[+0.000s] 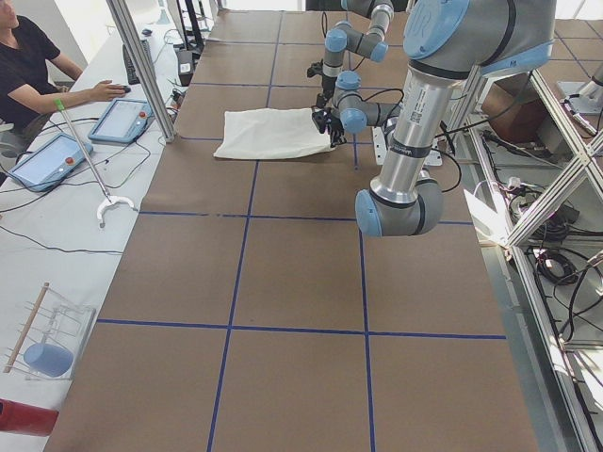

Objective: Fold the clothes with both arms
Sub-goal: 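Lower both grippers onto the near corners of the bundle, then grasp the near corners of the bundle with both grippers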

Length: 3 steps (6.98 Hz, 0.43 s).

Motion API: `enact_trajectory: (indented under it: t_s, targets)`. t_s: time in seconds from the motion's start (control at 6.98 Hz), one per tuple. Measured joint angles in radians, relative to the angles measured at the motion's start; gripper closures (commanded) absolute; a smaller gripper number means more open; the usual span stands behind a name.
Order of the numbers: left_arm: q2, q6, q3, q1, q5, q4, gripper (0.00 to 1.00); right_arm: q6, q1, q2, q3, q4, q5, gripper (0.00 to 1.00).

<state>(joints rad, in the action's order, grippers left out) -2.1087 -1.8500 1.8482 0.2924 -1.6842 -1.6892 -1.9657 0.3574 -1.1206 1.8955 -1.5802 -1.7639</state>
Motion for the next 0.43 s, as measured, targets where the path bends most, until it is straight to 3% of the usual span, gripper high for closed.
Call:
enact_trajectory:
  t_s: [0.43]
  targets:
    - [0.000,0.001,0.000,0.000,0.001,-0.001,1.00,-0.027,-0.024,-0.019,-0.058,0.079,0.010,0.00]
